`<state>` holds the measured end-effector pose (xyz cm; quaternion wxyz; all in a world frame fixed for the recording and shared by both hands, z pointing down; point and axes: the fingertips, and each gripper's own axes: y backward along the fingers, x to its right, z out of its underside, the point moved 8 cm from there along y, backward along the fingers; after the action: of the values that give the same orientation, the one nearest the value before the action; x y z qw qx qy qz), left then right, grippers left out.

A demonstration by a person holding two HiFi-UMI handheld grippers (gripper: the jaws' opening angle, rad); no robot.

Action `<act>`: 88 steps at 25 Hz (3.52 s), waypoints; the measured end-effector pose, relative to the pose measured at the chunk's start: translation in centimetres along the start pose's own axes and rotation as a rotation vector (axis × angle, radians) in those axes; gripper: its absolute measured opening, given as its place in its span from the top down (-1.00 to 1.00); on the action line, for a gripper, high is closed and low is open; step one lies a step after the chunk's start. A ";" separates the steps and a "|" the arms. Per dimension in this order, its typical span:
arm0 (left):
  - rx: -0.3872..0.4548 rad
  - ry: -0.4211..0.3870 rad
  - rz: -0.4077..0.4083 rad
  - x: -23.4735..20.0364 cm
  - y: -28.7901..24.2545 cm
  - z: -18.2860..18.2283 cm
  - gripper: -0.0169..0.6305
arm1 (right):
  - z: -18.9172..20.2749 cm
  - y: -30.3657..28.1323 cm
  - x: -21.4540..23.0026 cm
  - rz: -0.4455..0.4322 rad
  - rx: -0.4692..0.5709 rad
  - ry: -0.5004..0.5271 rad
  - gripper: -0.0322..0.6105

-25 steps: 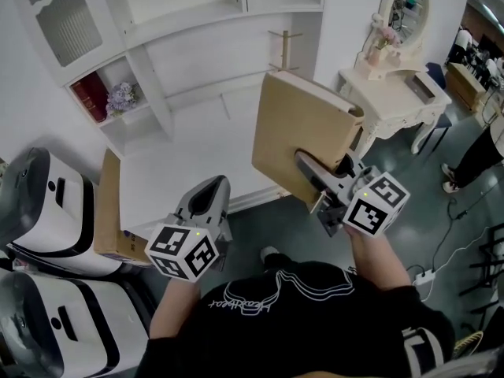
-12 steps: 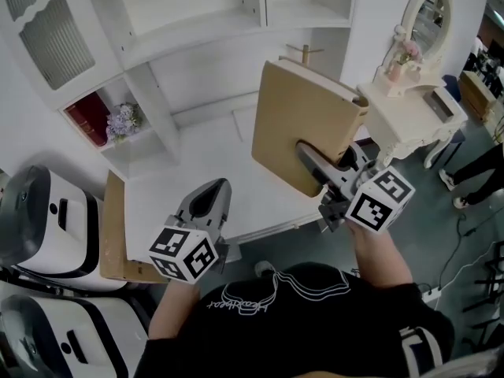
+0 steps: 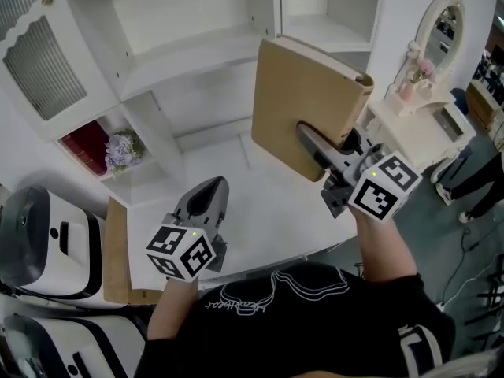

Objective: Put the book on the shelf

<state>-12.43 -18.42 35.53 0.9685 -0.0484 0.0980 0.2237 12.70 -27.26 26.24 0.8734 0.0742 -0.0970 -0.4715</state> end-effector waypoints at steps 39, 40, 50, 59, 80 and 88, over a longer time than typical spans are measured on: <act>-0.046 0.043 0.114 -13.8 -1.3 -3.5 0.93 | -9.0 -20.9 3.8 0.369 0.005 0.273 0.19; -0.043 0.045 0.115 -14.1 -1.2 -3.5 0.93 | -8.9 -21.4 4.0 0.380 -0.006 0.274 0.19; -0.025 0.098 0.148 -15.6 -1.2 -3.7 0.93 | -7.2 -26.4 5.9 0.441 -0.109 0.248 0.19; -0.057 0.133 0.158 -16.7 -1.7 -3.0 0.93 | -7.1 -29.2 8.4 0.480 -0.163 0.185 0.19; -0.037 0.072 0.182 -13.2 -1.3 -4.7 0.93 | -7.6 -20.1 1.4 0.231 0.020 0.249 0.02; 0.023 0.023 0.177 -11.1 -0.2 -5.7 0.93 | -0.9 -12.5 -5.5 -0.025 -0.077 0.323 0.46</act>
<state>-23.13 -24.09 32.31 0.9442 -0.0310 0.1153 0.3068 -0.17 -29.39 22.08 0.8739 0.1168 0.0636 -0.4676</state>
